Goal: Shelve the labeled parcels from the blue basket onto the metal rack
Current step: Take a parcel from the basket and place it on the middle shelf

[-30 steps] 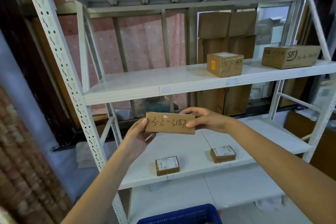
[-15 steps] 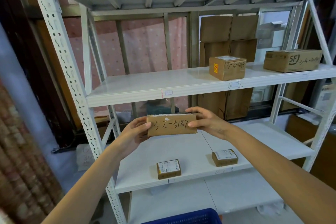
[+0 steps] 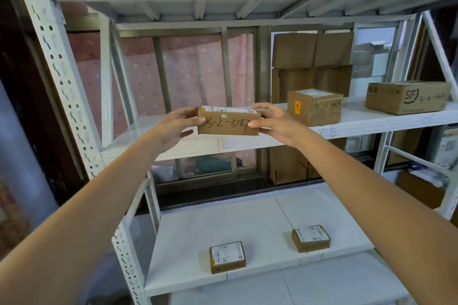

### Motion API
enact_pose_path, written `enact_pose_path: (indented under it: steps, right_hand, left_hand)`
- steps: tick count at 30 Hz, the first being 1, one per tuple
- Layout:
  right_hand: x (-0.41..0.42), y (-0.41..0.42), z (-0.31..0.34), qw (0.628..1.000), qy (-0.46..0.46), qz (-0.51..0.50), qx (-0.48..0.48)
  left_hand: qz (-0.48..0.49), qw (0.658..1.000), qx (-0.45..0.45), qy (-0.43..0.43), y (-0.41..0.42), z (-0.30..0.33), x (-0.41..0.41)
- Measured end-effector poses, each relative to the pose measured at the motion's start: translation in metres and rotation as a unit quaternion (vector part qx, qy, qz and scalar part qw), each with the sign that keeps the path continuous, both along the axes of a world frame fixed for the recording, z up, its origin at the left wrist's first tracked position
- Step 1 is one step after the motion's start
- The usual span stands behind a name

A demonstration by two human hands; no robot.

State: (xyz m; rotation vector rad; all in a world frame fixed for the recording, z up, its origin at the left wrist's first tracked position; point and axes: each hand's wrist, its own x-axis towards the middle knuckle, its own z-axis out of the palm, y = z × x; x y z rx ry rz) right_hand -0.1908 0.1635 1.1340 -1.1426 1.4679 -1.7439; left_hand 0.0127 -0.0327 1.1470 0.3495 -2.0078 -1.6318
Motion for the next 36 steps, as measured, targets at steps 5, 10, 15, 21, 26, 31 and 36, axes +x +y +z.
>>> enact_pose_path:
  steps: [5, 10, 15, 21, 26, 31, 36]
  right_hand:
    - [-0.047, -0.04, 0.003, 0.999, 0.029, 0.01, 0.019]
    - [-0.08, -0.073, -0.005, 0.995, 0.081, 0.023, 0.06]
    - [-0.094, -0.102, -0.011, 0.99, 0.121, 0.013, 0.071]
    - [-0.101, -0.112, -0.023, 0.988, 0.133, 0.005, 0.076]
    - [-0.098, -0.11, -0.03, 0.985, 0.138, 0.005, 0.106]
    - [-0.096, -0.106, -0.026, 0.981, 0.149, 0.005, 0.125]
    - [-0.098, -0.094, -0.019, 0.98, 0.165, -0.085, 0.078]
  left_hand:
    - [0.008, 1.0, -0.001, -0.021, -0.033, -0.004, -0.034]
    - [0.022, 0.999, 0.01, -0.034, -0.061, -0.013, -0.056]
    - [0.025, 0.999, 0.009, -0.045, -0.085, -0.022, -0.069]
    - [0.012, 0.998, 0.03, -0.055, -0.106, -0.034, -0.079]
    - [0.0, 0.995, 0.026, -0.094, -0.114, -0.04, -0.08]
    - [0.0, 0.994, 0.006, -0.113, -0.112, -0.033, -0.077]
    - [0.067, 0.996, 0.009, -0.059, -0.108, -0.019, -0.065]
